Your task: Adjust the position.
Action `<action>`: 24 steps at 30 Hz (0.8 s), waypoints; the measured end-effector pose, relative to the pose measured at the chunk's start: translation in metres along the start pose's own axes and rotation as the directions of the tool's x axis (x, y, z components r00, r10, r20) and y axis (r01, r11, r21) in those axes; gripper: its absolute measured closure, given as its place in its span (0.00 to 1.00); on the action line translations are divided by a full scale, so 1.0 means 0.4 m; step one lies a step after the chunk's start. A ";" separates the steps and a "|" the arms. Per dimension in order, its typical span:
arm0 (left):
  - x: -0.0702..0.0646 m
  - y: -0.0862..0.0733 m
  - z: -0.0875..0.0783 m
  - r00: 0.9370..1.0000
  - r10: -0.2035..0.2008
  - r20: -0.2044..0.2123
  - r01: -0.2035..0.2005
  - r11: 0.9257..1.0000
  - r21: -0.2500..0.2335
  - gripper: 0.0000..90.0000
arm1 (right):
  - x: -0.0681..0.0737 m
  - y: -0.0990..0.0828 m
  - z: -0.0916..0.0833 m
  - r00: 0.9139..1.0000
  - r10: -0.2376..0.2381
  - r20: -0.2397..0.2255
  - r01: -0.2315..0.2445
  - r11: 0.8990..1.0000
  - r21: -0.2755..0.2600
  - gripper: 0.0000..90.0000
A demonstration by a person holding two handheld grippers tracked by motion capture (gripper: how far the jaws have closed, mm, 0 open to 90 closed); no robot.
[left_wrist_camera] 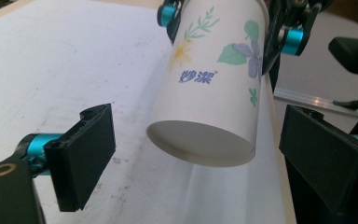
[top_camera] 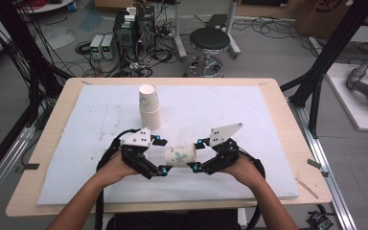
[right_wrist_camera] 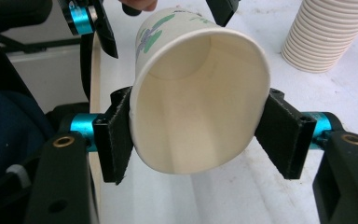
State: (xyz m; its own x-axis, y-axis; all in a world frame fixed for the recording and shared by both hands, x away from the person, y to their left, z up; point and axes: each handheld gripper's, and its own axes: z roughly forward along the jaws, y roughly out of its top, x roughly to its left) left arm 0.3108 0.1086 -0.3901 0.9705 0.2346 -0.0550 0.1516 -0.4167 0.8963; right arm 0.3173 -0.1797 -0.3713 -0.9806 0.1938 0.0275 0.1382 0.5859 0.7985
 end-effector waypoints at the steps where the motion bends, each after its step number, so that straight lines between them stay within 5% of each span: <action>1: -0.001 0.000 0.001 1.000 0.004 0.003 -0.004 1.000 0.013 0.12 | 0.000 0.005 0.000 1.000 -0.002 0.000 0.002 1.000 0.013 0.37; 10: 0.002 0.006 0.009 0.999 0.032 0.012 -0.033 0.994 0.101 0.13 | -0.004 0.050 0.012 0.999 -0.050 0.012 0.048 0.990 0.130 0.37; 24: 0.007 0.017 0.011 0.999 0.050 0.005 -0.050 0.983 0.175 0.15 | -0.005 0.118 0.036 0.992 -0.129 -0.001 0.125 0.958 0.258 0.37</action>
State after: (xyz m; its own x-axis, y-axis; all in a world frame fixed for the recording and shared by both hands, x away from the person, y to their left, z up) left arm 0.3153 0.1024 -0.3862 0.9778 0.2093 -0.0128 0.1336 -0.5748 0.8073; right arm 0.3279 -0.1409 -0.3423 -0.9904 0.1159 -0.0754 0.0456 0.7884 0.6134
